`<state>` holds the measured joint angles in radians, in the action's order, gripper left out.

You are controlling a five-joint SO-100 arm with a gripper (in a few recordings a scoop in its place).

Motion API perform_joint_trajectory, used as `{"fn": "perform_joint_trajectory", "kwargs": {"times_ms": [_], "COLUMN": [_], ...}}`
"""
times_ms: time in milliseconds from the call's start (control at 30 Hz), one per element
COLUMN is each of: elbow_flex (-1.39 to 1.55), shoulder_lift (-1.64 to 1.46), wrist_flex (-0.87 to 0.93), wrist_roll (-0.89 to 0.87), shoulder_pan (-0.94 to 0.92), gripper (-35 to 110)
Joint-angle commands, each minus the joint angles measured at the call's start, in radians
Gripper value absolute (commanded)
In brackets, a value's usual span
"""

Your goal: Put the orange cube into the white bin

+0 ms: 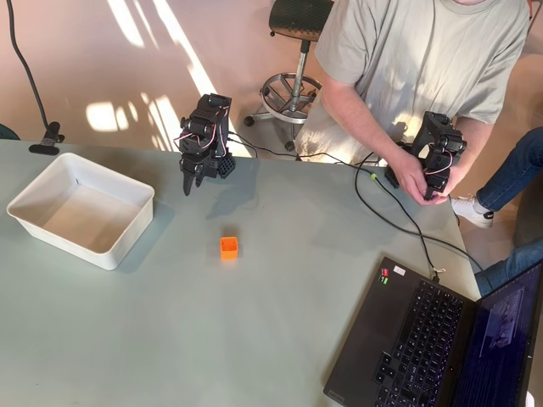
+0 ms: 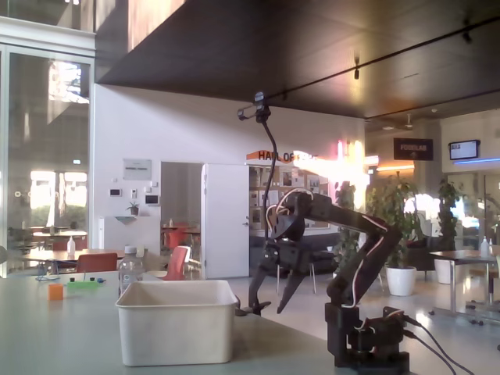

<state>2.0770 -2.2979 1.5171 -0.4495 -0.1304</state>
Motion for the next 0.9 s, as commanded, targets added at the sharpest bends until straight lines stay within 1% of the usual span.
{"fn": "perform_joint_trajectory", "kwargs": {"times_ms": [0, 867], "elbow_flex": [0.000, 0.000], "shoulder_lift": [-0.017, -0.017], "wrist_flex": [0.002, -0.006], "wrist_roll": [0.002, 0.006], "shoulder_pan": [0.003, 0.005], "gripper": [28, 28]}}
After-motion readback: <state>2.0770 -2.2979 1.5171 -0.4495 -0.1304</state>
